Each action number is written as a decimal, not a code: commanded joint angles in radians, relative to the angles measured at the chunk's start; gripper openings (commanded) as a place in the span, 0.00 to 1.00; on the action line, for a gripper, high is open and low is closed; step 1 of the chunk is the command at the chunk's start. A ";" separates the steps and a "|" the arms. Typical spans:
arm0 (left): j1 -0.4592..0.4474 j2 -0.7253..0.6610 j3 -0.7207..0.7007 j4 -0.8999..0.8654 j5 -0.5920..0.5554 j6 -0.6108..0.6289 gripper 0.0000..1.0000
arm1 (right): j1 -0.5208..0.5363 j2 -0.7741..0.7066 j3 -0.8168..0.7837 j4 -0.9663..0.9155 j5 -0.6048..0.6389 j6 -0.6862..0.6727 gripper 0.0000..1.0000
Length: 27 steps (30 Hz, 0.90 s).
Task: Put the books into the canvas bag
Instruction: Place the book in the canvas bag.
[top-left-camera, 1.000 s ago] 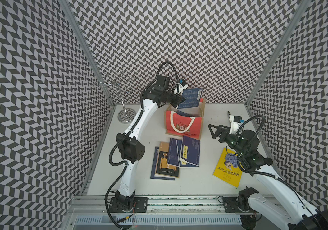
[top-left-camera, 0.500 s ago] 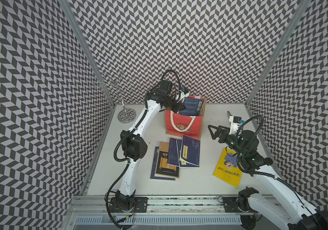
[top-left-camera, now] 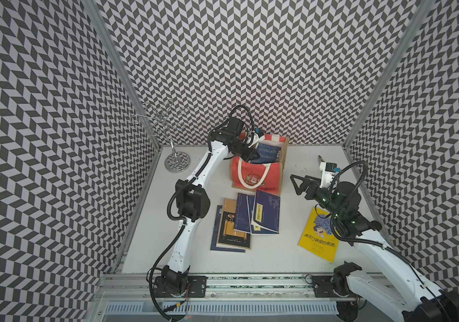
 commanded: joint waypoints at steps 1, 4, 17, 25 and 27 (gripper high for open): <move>0.031 0.033 0.015 0.027 -0.036 -0.055 0.34 | -0.003 0.010 -0.006 0.067 -0.012 0.005 0.99; 0.050 0.015 0.007 0.066 -0.045 -0.089 0.44 | -0.003 0.013 -0.005 0.072 -0.017 0.009 1.00; 0.071 -0.209 -0.140 0.329 -0.082 -0.180 0.73 | -0.004 0.016 -0.008 0.073 -0.013 0.004 1.00; 0.078 -0.455 -0.364 0.458 -0.128 -0.213 0.96 | -0.006 0.031 0.002 0.057 -0.005 -0.019 0.99; 0.080 -0.485 -0.391 0.448 -0.148 -0.243 0.98 | -0.006 0.044 0.008 0.033 0.008 -0.030 0.99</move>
